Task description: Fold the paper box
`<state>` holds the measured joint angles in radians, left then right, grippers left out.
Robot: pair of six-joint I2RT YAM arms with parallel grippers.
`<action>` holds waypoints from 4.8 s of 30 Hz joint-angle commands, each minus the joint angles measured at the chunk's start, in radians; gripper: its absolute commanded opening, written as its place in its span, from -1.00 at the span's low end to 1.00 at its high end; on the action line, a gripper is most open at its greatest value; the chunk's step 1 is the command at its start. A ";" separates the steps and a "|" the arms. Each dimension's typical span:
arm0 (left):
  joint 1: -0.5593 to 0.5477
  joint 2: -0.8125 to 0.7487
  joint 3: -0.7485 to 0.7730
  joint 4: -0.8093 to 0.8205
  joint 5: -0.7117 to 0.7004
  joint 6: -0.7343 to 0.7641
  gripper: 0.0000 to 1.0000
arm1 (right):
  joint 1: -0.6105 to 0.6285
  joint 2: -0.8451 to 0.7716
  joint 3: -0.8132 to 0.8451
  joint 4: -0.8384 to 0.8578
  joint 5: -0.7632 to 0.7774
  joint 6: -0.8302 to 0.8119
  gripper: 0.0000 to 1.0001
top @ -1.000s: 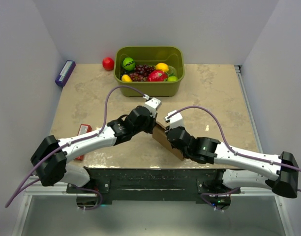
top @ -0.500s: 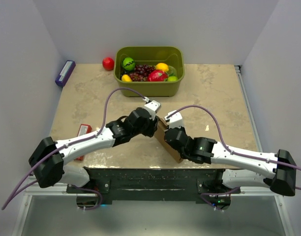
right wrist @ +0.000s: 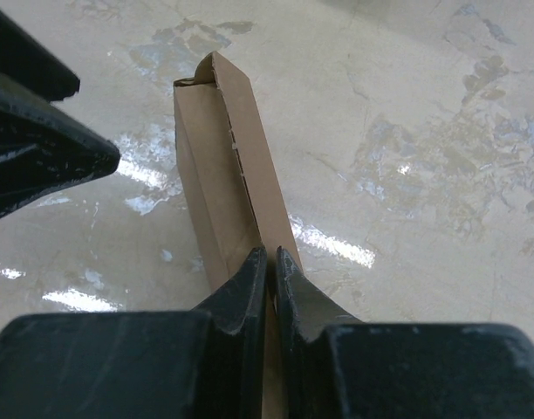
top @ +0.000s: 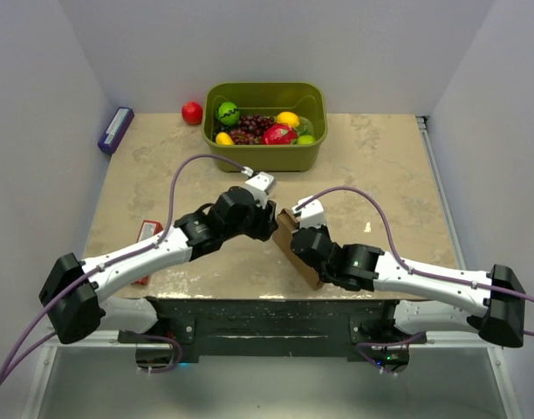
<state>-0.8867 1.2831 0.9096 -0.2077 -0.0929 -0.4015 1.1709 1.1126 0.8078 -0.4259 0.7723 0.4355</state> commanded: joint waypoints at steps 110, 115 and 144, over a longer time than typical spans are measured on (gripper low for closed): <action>0.154 0.205 -0.279 0.524 0.280 -0.178 -0.41 | 0.065 -0.215 0.108 -0.625 -0.119 0.600 -0.79; 0.149 0.209 -0.271 0.519 0.278 -0.178 -0.42 | 0.065 -0.215 0.105 -0.619 -0.126 0.597 -0.81; 0.140 0.219 -0.262 0.498 0.265 -0.169 -0.44 | 0.090 -0.179 0.057 -0.665 -0.174 0.672 -0.90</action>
<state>-0.7326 1.4532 0.6643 0.4625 0.1936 -0.6239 1.2469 0.9009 0.8482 -0.9958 0.6304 1.0603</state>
